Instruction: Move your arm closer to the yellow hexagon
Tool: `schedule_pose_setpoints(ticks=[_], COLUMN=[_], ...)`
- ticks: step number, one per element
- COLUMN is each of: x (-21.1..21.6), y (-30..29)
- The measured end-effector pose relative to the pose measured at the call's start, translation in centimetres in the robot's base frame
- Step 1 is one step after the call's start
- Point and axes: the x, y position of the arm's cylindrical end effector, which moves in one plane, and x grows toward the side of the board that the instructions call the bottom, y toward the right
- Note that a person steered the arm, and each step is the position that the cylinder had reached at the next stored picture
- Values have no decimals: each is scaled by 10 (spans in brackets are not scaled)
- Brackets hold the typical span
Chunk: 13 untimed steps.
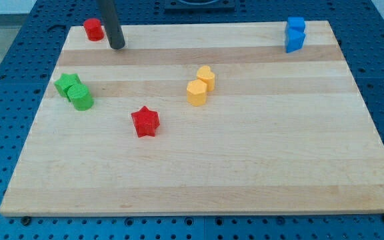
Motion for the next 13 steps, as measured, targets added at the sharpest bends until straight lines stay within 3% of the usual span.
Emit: schedule_pose_setpoints(ticks=[13], x=[73], y=[43])
